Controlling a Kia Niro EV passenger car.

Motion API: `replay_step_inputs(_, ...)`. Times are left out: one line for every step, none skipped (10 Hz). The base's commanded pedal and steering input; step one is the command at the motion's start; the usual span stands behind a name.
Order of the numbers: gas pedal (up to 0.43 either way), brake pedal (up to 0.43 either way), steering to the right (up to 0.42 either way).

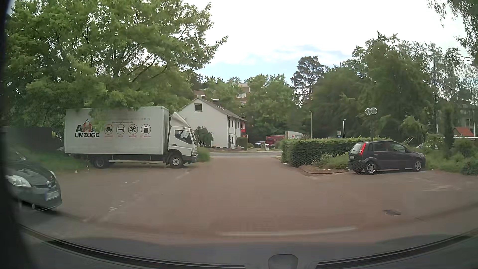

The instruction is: Follow the waypoints while adhering to traffic rules and regulations

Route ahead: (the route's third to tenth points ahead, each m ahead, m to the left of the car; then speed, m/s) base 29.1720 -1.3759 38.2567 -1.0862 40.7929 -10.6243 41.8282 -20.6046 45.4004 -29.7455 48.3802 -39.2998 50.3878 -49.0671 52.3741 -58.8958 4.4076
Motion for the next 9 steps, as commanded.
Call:
replay_step_inputs(0.02,0.006,-0.005)
replay_step_inputs(0.02,0.006,-0.005)
replay_step_inputs(0.02,0.006,-0.005)
replay_step_inputs(0.02,0.006,-0.005)
replay_step_inputs(0.02,0.006,-0.005)
replay_step_inputs(0.02,0.006,-0.006)
replay_step_inputs(0.02,0.006,-0.007)
replay_step_inputs(0.02,0.006,-0.009)
replay_step_inputs(0.02,0.006,-0.011)
